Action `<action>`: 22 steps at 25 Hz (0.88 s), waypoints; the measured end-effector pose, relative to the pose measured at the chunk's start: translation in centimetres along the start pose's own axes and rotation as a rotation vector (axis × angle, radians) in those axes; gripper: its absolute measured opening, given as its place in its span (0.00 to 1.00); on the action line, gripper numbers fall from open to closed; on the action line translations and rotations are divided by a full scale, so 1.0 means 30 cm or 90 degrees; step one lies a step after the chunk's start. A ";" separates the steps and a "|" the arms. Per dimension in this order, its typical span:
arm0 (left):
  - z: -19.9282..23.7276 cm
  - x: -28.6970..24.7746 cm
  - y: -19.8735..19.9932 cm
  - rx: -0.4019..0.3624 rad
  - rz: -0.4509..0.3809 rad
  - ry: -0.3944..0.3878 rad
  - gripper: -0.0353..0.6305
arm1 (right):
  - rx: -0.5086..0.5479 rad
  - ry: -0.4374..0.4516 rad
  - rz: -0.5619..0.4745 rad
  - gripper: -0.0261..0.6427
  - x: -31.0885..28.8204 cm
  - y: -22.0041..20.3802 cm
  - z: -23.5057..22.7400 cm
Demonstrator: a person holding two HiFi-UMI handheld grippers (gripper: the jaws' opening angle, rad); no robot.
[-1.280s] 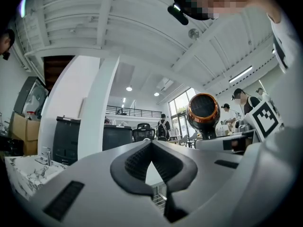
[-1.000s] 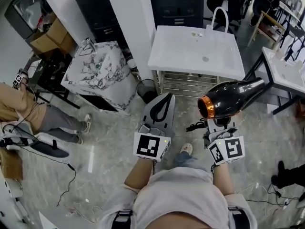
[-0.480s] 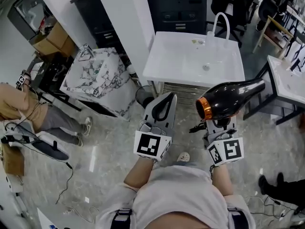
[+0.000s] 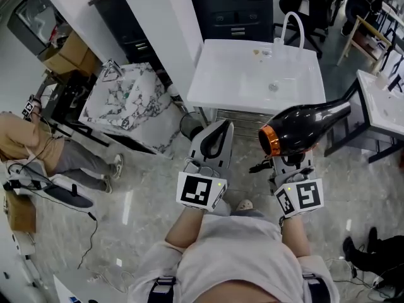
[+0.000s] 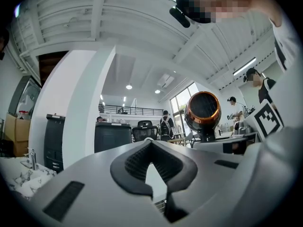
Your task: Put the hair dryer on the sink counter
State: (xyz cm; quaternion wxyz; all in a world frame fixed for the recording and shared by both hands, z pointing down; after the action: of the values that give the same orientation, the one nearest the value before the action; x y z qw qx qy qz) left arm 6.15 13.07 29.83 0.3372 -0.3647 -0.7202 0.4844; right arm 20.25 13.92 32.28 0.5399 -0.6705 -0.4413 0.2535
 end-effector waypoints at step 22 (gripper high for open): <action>0.315 -0.290 -0.150 0.015 -0.015 -0.048 0.07 | -0.001 -0.068 0.010 0.31 -0.403 -0.061 -0.071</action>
State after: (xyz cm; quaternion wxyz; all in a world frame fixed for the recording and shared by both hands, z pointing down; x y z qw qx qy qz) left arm 1.74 0.21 30.05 0.3193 -0.3337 -0.7310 0.5024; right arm 15.57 2.44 32.97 0.5128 -0.6600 -0.4644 0.2928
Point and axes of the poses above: the fingertips, and each gripper's own axes: x backward along the fingers, z to its left, y out of its top, the point moved 3 cm from there along x, backward along the fingers, and after that the axes turned 12 degrees about -x, right-handed, at the moved point
